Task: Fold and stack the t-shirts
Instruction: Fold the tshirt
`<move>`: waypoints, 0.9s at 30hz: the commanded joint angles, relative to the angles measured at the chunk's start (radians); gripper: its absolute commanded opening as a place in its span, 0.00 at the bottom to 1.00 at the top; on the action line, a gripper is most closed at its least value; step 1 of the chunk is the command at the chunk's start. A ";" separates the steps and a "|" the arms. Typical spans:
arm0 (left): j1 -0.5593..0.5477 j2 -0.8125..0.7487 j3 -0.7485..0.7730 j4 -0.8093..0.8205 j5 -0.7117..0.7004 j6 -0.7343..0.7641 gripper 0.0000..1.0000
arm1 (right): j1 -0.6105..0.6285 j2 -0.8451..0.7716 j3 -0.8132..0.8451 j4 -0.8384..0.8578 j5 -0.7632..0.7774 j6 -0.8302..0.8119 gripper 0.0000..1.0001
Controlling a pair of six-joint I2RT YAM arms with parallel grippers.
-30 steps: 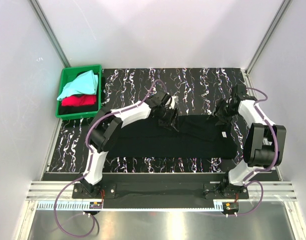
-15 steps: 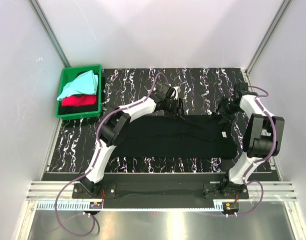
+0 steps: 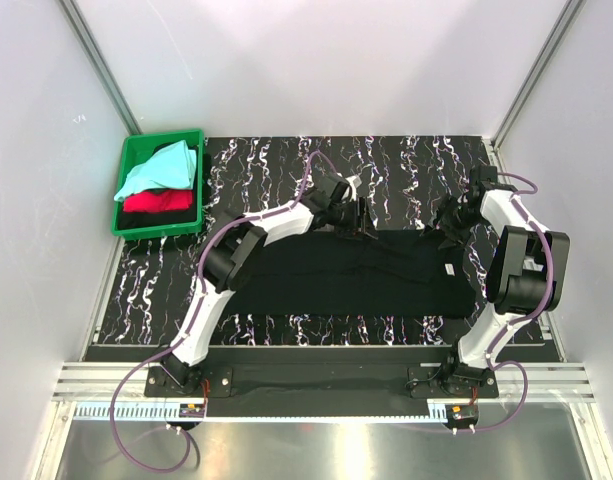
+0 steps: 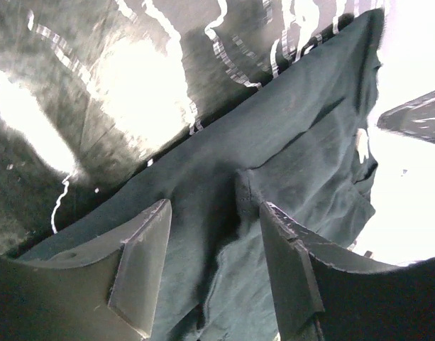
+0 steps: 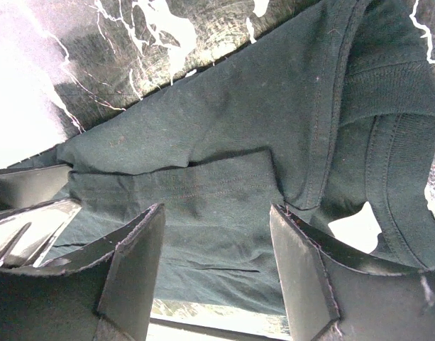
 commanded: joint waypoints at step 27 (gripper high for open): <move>-0.015 0.009 0.014 0.196 0.089 -0.159 0.37 | -0.031 0.120 0.069 0.006 0.021 -0.034 0.45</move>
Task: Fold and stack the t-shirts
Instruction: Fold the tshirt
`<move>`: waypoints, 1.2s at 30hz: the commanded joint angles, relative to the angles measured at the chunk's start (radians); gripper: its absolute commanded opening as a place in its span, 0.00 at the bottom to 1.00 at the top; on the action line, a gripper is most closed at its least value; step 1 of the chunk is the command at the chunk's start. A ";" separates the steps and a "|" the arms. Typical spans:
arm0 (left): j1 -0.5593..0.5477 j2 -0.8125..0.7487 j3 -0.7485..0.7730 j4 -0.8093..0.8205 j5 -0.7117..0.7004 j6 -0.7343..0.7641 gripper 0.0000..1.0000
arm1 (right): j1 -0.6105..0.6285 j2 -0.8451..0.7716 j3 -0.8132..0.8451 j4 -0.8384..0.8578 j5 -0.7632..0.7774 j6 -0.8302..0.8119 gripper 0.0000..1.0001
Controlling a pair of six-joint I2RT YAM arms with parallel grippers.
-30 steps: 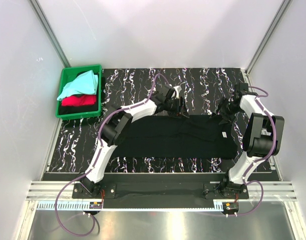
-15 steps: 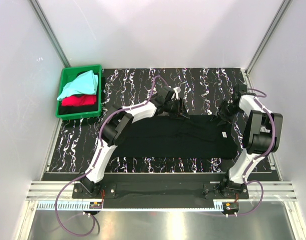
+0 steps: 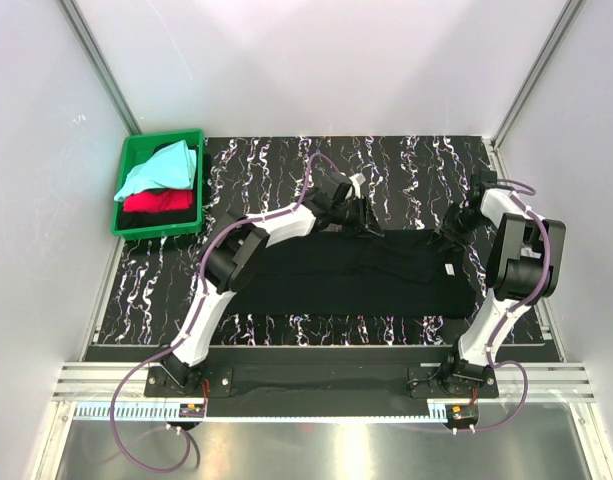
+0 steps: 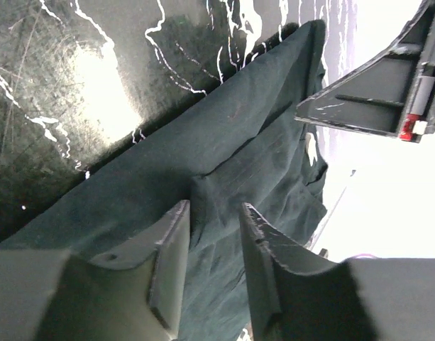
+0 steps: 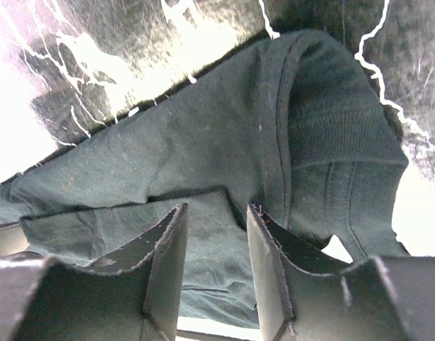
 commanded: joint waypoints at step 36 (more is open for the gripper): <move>0.002 -0.074 -0.065 0.123 -0.056 -0.056 0.00 | -0.011 -0.205 -0.109 0.013 0.053 0.018 0.00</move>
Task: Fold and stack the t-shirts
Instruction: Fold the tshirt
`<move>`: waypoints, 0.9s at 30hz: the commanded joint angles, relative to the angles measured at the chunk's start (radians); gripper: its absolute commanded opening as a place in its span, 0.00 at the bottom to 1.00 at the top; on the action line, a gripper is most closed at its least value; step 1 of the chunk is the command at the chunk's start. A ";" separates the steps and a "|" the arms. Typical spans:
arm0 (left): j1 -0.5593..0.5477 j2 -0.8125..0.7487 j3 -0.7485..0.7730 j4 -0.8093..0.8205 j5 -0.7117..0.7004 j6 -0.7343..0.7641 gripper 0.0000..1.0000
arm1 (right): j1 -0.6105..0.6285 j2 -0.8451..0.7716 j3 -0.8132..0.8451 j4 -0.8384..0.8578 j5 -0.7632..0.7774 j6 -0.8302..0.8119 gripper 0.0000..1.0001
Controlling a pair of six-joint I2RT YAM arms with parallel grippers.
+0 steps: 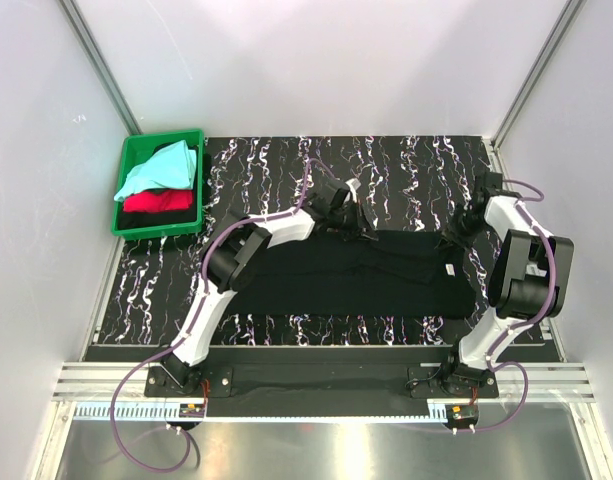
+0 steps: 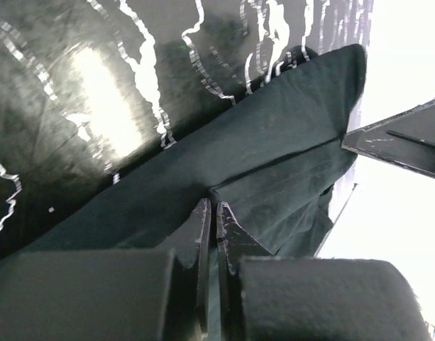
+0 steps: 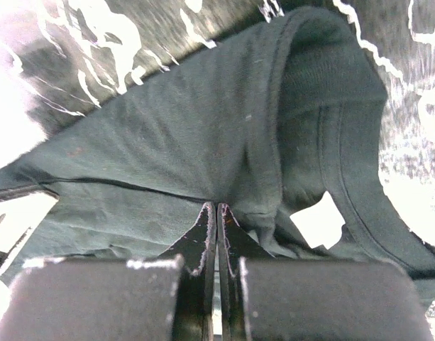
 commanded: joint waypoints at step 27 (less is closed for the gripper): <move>0.009 -0.076 -0.005 0.081 0.020 -0.018 0.11 | -0.014 -0.037 -0.049 0.031 -0.077 0.007 0.24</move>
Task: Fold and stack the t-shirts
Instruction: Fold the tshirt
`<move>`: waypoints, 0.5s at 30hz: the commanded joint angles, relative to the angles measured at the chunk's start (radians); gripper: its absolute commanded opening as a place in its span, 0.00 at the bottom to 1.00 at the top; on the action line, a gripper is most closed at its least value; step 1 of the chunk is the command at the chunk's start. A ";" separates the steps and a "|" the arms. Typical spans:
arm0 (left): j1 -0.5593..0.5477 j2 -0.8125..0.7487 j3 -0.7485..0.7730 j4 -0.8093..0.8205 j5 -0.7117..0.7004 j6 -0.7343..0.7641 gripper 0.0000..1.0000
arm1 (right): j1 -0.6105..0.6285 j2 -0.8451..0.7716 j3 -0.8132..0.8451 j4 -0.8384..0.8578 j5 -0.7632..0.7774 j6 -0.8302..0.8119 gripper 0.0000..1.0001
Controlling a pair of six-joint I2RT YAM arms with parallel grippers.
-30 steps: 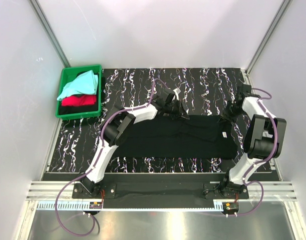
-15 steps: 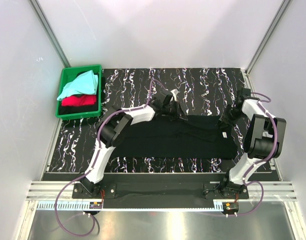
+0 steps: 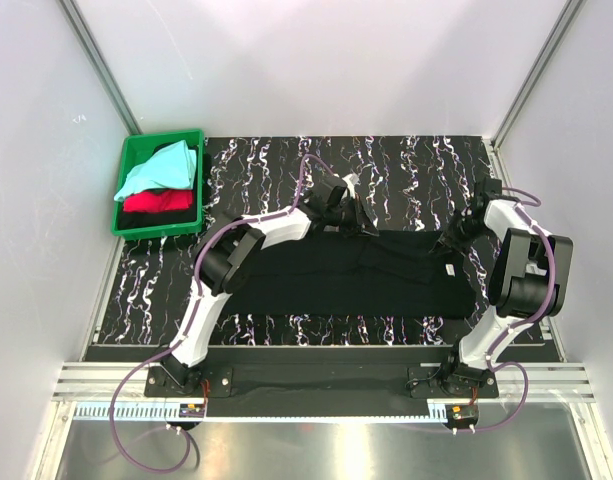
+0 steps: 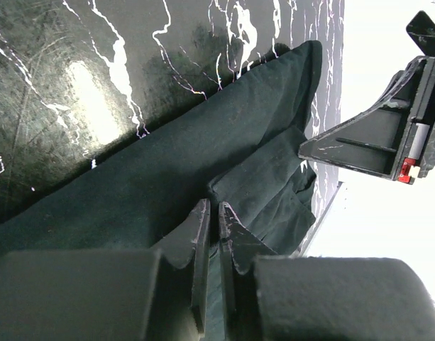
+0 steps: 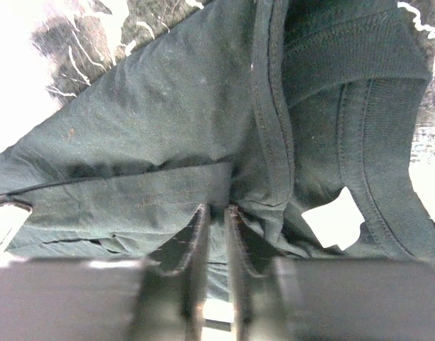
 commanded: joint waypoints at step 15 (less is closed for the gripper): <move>0.005 -0.091 -0.023 0.060 0.010 -0.029 0.07 | -0.003 -0.181 -0.043 -0.038 0.035 0.014 0.00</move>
